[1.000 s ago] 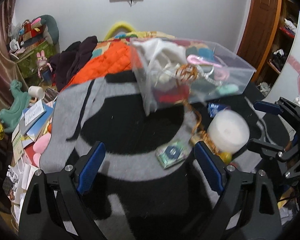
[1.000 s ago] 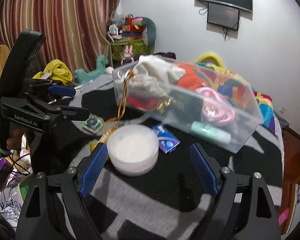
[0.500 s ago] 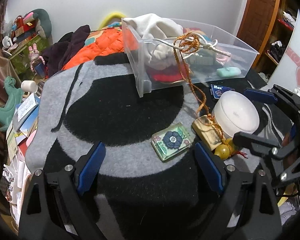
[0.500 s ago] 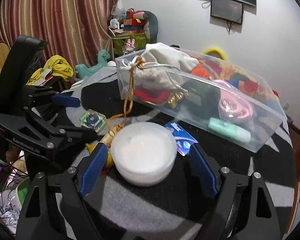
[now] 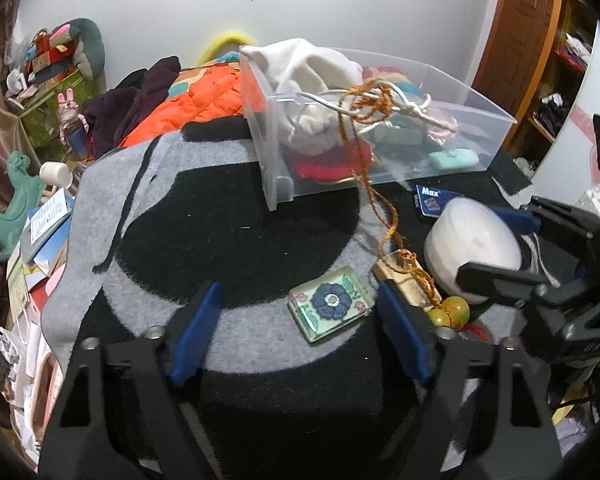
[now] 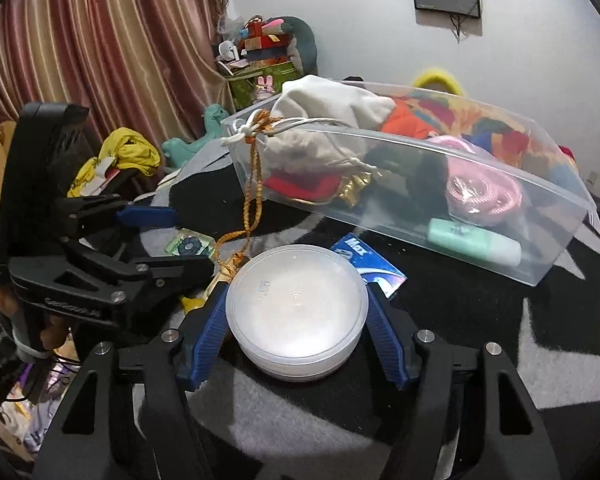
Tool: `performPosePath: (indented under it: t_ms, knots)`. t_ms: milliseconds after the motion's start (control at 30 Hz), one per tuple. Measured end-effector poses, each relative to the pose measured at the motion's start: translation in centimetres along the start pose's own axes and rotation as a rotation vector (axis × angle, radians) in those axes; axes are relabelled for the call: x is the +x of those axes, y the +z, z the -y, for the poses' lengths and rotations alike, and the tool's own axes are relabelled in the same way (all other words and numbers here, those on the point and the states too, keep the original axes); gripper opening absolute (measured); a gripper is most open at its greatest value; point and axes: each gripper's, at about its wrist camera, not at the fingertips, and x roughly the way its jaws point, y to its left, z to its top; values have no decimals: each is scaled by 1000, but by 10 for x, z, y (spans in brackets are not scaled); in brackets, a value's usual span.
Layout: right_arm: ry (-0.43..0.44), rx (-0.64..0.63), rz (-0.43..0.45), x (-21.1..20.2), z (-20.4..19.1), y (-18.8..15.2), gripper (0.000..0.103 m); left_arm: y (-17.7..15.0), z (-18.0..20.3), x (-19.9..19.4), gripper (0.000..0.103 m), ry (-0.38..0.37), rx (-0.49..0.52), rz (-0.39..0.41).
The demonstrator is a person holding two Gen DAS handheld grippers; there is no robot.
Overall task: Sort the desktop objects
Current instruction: 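Grasp the white round container with the right gripper while the left grasps the green square tile, then carry the green tile and white container over the clear box with both grippers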
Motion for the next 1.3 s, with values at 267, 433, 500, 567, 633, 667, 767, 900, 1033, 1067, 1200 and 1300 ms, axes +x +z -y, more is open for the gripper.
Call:
performPosePath:
  t_ms: [267, 433, 500, 567, 633, 667, 767, 900, 1033, 1067, 1200, 1300]
  knots:
    - [13, 68, 29, -20, 15, -4, 62, 0, 12, 2, 41, -9, 48, 21]
    - [5, 108, 55, -30, 26, -3, 62, -1, 9, -1, 41, -8, 29, 30]
    - [2, 117, 63, -33, 30, -1, 62, 0, 8, -4, 41, -12, 19, 36]
    - [-5, 127, 76, -38, 34, 0, 62, 3, 6, -11, 41, -8, 11, 54]
    - [-12, 133, 88, -43, 39, 1, 62, 7, 5, -18, 41, -7, 3, 73]
    - [-16, 135, 93, -44, 40, 3, 62, 8, 4, -21, 41, -18, -6, 78]
    - [-38, 142, 126, -53, 46, 8, 62, 16, -1, -31, 41, -89, -48, 94]
    - [-65, 149, 177, -68, 56, 17, 62, 29, 1, -48, 41, -106, -51, 150]
    - [-96, 145, 226, -82, 63, 30, 62, 45, 5, -63, 41, -90, -44, 213]
    - [-105, 141, 238, -85, 65, 33, 62, 49, 5, -65, 41, -87, -45, 223]
    - [-129, 136, 278, -96, 71, 44, 62, 68, 5, -74, 41, -60, -34, 270]
    - [-147, 129, 293, -97, 75, 53, 62, 82, 5, -77, 41, -49, -32, 302]
